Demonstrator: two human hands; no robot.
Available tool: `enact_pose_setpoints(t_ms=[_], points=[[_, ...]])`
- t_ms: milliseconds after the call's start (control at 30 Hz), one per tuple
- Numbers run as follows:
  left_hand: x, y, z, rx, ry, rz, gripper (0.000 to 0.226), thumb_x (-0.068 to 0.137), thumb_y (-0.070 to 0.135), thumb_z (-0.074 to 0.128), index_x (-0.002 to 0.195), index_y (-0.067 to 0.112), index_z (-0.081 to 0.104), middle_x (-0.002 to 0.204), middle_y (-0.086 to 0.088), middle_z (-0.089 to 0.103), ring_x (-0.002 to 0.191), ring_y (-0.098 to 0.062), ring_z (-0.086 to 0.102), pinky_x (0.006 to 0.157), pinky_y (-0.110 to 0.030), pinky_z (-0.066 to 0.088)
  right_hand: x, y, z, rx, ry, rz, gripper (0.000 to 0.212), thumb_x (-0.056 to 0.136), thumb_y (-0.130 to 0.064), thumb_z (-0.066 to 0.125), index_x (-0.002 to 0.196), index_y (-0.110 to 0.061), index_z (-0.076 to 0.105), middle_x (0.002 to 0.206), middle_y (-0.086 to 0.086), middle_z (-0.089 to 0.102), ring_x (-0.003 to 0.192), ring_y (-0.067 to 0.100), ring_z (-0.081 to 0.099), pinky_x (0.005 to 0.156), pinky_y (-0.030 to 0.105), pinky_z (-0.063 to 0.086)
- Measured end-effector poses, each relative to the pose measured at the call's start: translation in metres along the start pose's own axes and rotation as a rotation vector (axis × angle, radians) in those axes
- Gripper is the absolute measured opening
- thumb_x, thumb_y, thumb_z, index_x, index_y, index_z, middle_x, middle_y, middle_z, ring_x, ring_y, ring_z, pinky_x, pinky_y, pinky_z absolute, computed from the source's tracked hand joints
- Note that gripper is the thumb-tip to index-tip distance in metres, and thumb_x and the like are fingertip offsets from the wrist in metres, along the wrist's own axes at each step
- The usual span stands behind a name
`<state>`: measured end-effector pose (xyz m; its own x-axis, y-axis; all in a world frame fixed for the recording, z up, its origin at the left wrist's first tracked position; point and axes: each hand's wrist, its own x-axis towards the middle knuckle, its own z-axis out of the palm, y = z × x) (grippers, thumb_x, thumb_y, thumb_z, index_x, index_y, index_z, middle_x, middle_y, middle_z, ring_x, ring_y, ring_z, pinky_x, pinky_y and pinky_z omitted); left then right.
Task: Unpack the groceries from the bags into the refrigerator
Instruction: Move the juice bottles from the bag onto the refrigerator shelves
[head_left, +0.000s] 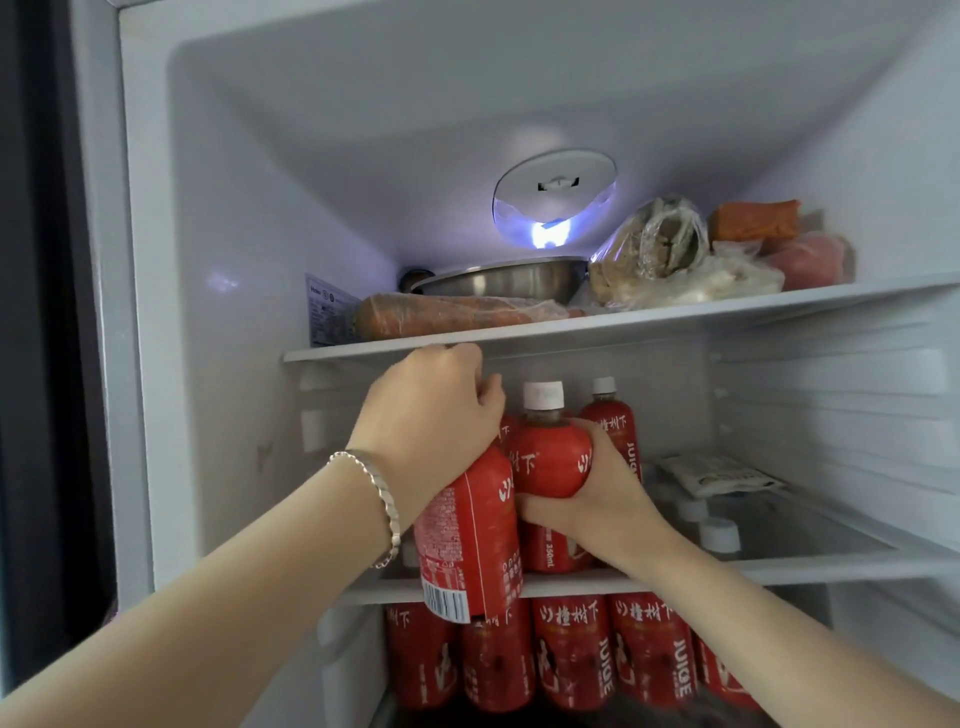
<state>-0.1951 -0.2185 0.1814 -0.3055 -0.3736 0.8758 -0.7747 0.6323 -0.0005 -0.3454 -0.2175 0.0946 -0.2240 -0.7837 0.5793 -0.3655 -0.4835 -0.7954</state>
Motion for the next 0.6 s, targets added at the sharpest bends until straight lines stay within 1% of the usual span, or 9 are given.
enact_pose_setpoints(t_ms=[67, 133, 200, 267, 333, 400, 467, 533, 600], points=[[0.003, -0.004, 0.006, 0.013, 0.006, -0.019, 0.034, 0.093, 0.033, 0.045, 0.063, 0.017, 0.040, 0.065, 0.002, 0.046, 0.067, -0.023, 0.050, 0.062, -0.029, 0.037, 0.001, 0.000, 0.000, -0.003, 0.003, 0.031, 0.087, 0.061, -0.018, 0.086, 0.130, -0.031, 0.034, 0.111, -0.010, 0.058, 0.100, 0.008, 0.060, 0.091, 0.034, 0.052], [0.008, -0.007, 0.012, 0.016, -0.014, -0.042, 0.037, 0.094, 0.034, 0.042, 0.061, 0.016, 0.041, 0.062, 0.002, 0.045, 0.066, -0.025, 0.051, 0.062, -0.029, 0.038, 0.001, 0.000, 0.000, 0.005, 0.003, 0.057, 0.088, 0.062, -0.019, 0.085, 0.132, -0.030, 0.033, 0.112, -0.008, 0.057, 0.102, 0.010, 0.060, 0.091, 0.035, 0.051], [0.015, -0.011, 0.019, 0.074, -0.041, -0.076, 0.037, 0.094, 0.037, 0.040, 0.065, 0.015, 0.046, 0.066, 0.000, 0.051, 0.069, -0.026, 0.054, 0.063, -0.028, 0.038, 0.000, 0.000, 0.000, -0.015, 0.004, 0.048, 0.086, 0.063, -0.020, 0.085, 0.132, -0.029, 0.033, 0.109, -0.010, 0.057, 0.100, 0.008, 0.060, 0.089, 0.032, 0.052], [0.020, -0.015, 0.027, 0.214, -0.028, -0.074, 0.035, 0.094, 0.038, 0.040, 0.070, 0.015, 0.051, 0.076, -0.007, 0.060, 0.075, -0.029, 0.059, 0.065, -0.029, 0.040, -0.001, -0.001, 0.002, -0.059, 0.013, 0.033, 0.083, 0.065, -0.023, 0.084, 0.130, -0.029, 0.034, 0.104, -0.014, 0.056, 0.096, 0.005, 0.059, 0.082, 0.025, 0.051], [0.022, -0.021, 0.034, 0.337, -0.027, -0.078, 0.039, 0.095, 0.041, 0.037, 0.083, 0.013, 0.061, 0.090, -0.011, 0.067, 0.084, -0.031, 0.063, 0.067, -0.030, 0.041, -0.003, -0.002, 0.003, -0.107, 0.024, 0.030, 0.083, 0.066, -0.027, 0.083, 0.131, -0.028, 0.032, 0.102, -0.015, 0.054, 0.094, 0.006, 0.058, 0.077, 0.021, 0.048], [0.016, -0.027, 0.042, 0.370, -0.055, -0.102, 0.047, 0.096, 0.047, 0.032, 0.100, 0.010, 0.060, 0.099, -0.013, 0.066, 0.089, -0.032, 0.064, 0.066, -0.030, 0.040, -0.003, -0.003, 0.002, -0.197, 0.040, 0.035, 0.087, 0.066, -0.037, 0.082, 0.135, -0.026, 0.031, 0.106, -0.011, 0.056, 0.095, 0.009, 0.060, 0.076, 0.021, 0.050], [-0.001, -0.032, 0.053, 0.357, -0.083, -0.098, 0.052, 0.095, 0.053, 0.028, 0.121, 0.013, 0.048, 0.110, -0.013, 0.059, 0.094, -0.031, 0.062, 0.065, -0.031, 0.041, -0.002, -0.006, 0.001, -0.414, 0.044, 0.038, 0.093, 0.064, -0.058, 0.075, 0.136, -0.024, 0.028, 0.110, -0.008, 0.059, 0.096, 0.012, 0.061, 0.079, 0.030, 0.054], [-0.019, -0.033, 0.065, 0.380, -0.159, -0.078, 0.061, 0.094, 0.057, 0.025, 0.142, 0.018, 0.023, 0.126, -0.014, 0.048, 0.103, -0.030, 0.057, 0.070, -0.034, 0.046, 0.002, -0.008, 0.001, -0.662, 0.023, 0.059, 0.101, 0.061, -0.076, 0.062, 0.139, -0.025, 0.023, 0.112, -0.006, 0.060, 0.097, 0.016, 0.062, 0.080, 0.036, 0.055], [-0.026, -0.035, 0.072, 0.411, -0.221, -0.113, 0.068, 0.094, 0.058, 0.024, 0.148, 0.022, 0.004, 0.133, -0.015, 0.041, 0.109, -0.030, 0.053, 0.073, -0.035, 0.047, 0.012, -0.006, 0.002, -0.788, -0.025, 0.102, 0.106, 0.062, -0.082, 0.054, 0.143, -0.026, 0.016, 0.114, -0.004, 0.061, 0.098, 0.017, 0.063, 0.079, 0.036, 0.055]])
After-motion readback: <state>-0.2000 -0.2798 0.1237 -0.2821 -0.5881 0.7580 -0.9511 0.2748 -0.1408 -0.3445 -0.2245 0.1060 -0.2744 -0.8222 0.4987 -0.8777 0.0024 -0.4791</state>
